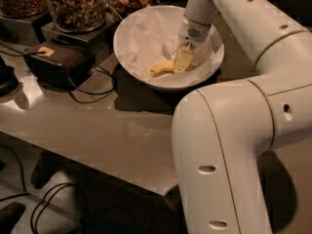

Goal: Pick banana from white bowl

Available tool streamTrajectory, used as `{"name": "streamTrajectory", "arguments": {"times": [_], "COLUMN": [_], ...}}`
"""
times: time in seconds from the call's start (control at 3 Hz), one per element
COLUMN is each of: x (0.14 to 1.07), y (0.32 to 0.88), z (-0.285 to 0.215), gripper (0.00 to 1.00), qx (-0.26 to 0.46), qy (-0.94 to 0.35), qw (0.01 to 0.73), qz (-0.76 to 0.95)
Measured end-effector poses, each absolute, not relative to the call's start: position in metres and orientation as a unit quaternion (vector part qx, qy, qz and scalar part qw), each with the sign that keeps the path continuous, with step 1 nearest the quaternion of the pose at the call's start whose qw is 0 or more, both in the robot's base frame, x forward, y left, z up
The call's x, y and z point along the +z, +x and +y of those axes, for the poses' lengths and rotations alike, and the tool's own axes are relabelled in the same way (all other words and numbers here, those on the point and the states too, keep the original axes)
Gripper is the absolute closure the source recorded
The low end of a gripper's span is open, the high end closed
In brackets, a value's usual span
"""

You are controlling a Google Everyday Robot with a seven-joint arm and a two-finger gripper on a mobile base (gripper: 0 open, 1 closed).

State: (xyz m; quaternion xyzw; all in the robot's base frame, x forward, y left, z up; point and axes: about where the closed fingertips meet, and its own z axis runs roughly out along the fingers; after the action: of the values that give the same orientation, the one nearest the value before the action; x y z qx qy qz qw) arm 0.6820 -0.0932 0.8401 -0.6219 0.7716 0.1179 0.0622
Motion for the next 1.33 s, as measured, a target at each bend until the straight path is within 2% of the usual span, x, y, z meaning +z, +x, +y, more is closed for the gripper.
{"name": "streamTrajectory", "arguments": {"times": [0.33, 1.33], "x": [0.842, 0.903], "y": [0.683, 0.663], "z": [-0.093, -0.083], "gripper": [1.00, 1.00], "qx": [0.116, 0.093], "qy": [-0.621, -0.627], "qw": [0.066, 0.141], "qz": [0.772, 0.760]}}
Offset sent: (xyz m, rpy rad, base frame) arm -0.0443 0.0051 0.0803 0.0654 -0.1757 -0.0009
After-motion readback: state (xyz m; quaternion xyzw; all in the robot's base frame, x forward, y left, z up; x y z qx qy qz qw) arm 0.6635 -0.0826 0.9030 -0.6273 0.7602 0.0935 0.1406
